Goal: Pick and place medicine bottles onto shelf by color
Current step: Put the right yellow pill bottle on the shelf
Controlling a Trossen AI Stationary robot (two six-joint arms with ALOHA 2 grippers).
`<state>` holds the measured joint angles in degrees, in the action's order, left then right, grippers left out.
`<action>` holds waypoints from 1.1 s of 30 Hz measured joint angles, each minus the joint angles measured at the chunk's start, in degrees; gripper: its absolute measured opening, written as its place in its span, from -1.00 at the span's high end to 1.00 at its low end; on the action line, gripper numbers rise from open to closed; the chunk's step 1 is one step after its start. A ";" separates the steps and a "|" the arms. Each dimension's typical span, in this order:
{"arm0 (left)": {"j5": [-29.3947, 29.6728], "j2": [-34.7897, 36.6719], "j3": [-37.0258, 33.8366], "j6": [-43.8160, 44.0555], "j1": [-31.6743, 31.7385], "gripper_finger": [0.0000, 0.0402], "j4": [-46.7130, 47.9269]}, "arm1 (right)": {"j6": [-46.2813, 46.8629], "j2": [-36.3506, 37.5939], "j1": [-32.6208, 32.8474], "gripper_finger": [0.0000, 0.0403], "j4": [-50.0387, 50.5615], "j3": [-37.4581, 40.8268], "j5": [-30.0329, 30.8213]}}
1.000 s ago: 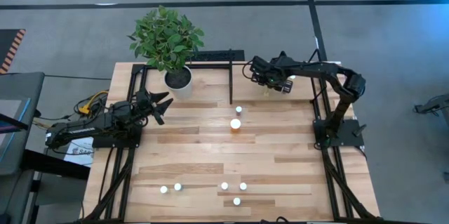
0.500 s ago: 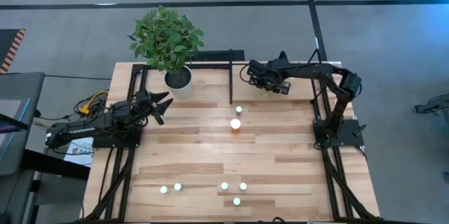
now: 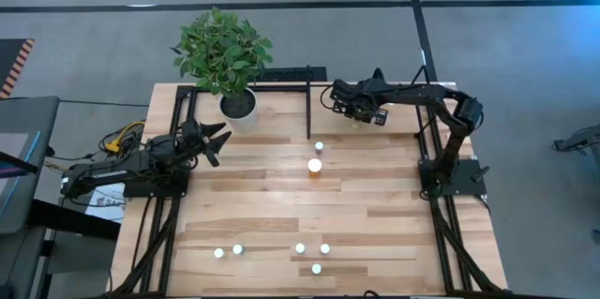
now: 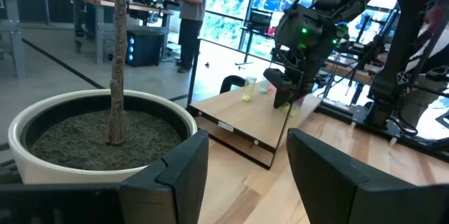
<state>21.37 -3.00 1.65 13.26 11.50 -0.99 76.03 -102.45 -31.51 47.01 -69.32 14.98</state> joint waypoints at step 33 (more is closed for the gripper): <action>0.02 0.01 0.00 0.00 -0.01 0.10 -0.01 | 15.04 0.07 17.65 0.36 11.24 -2.51 43.47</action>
<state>21.38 -2.99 1.65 13.26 11.49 -0.99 91.07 -102.39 -13.85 58.25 -71.83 58.45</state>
